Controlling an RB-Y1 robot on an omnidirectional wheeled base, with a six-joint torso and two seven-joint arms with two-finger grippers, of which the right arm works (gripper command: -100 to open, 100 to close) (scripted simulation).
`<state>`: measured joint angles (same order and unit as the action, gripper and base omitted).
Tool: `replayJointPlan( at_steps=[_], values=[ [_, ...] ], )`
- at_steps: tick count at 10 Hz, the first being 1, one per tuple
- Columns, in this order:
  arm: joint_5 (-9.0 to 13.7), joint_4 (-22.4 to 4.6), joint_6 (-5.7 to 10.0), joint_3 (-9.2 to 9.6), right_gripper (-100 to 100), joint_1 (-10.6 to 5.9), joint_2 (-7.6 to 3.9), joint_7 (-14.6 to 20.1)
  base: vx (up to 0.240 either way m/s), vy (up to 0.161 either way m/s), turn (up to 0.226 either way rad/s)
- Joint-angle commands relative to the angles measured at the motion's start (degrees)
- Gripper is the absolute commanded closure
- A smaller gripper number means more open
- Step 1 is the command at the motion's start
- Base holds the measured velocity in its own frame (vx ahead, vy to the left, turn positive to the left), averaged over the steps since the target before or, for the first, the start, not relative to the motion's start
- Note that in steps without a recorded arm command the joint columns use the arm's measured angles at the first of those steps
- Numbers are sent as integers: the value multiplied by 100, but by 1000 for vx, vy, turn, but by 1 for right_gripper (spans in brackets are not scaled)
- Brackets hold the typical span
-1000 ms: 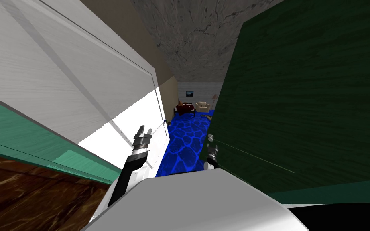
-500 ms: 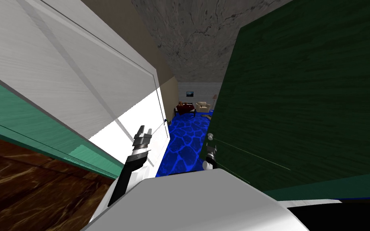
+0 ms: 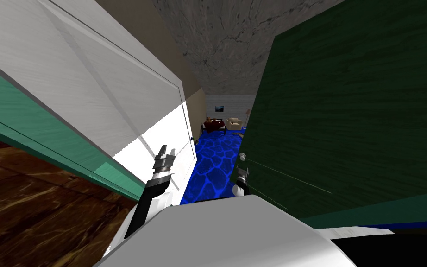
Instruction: Push the door open
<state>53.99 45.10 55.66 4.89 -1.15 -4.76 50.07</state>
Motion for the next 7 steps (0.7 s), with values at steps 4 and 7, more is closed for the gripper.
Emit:
replayJointPlan(
  at_steps=[4,7],
  values=[
    [162,98,-44,93,-100,-14,51,605,-38,7,7],
    [163,67,-45,64,-100,-20,-8,585,89,-77,18]
  ],
)
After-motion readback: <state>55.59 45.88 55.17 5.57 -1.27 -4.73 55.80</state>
